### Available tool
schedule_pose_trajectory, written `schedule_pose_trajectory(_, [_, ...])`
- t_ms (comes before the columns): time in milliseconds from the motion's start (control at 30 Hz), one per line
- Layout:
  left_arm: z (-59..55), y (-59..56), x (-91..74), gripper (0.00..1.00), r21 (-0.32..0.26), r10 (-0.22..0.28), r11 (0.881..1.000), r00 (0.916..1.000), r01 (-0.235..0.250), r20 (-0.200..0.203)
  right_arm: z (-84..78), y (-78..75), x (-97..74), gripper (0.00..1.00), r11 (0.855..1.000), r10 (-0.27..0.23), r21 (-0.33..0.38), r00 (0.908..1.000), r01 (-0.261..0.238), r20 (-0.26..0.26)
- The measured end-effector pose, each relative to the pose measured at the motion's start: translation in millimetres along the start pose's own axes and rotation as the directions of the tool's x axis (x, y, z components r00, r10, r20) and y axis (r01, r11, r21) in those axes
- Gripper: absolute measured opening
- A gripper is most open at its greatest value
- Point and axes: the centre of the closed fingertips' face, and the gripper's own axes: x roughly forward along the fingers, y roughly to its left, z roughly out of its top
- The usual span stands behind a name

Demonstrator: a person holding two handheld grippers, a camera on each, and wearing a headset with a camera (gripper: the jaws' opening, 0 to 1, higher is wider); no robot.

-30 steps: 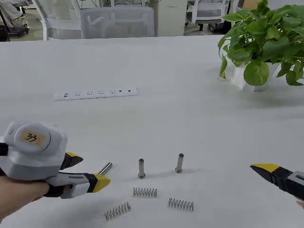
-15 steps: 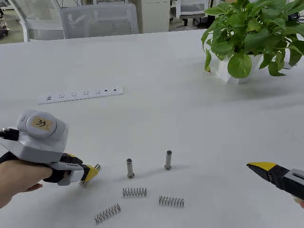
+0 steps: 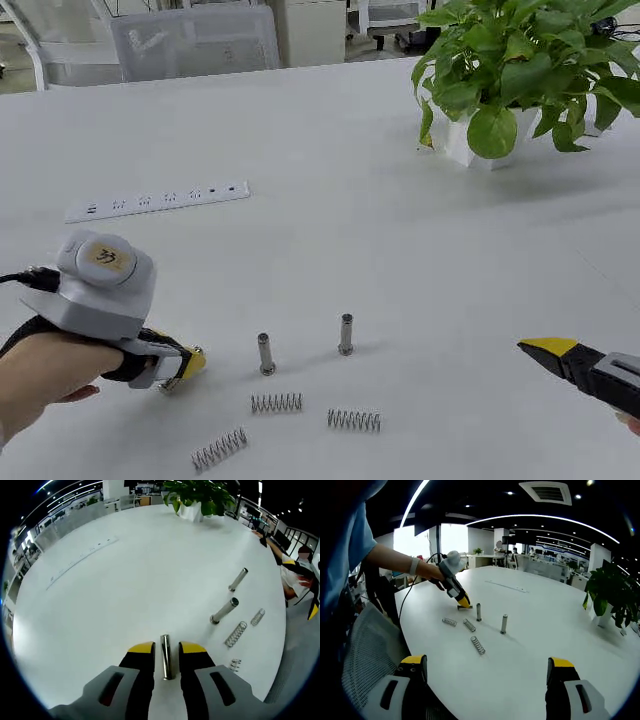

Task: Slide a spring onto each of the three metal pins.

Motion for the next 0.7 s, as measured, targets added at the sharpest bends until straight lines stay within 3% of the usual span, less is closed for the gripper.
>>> schedule_pose_trajectory(467, [-0.9,1.9,6.1,0.09,0.003,0.032,0.999,0.9994,-0.032,-0.013,-6.2,4.3,-1.4,0.99,1.000,0.004,0.005,0.9999,-0.004,-0.012])
schedule_pose_trajectory(700, [-0.9,2.8,7.5,0.05,0.034,0.052,0.998,0.9983,-0.052,-0.024,-7.4,5.4,-0.8,0.99,1.000,0.004,0.003,0.9999,-0.004,-0.015])
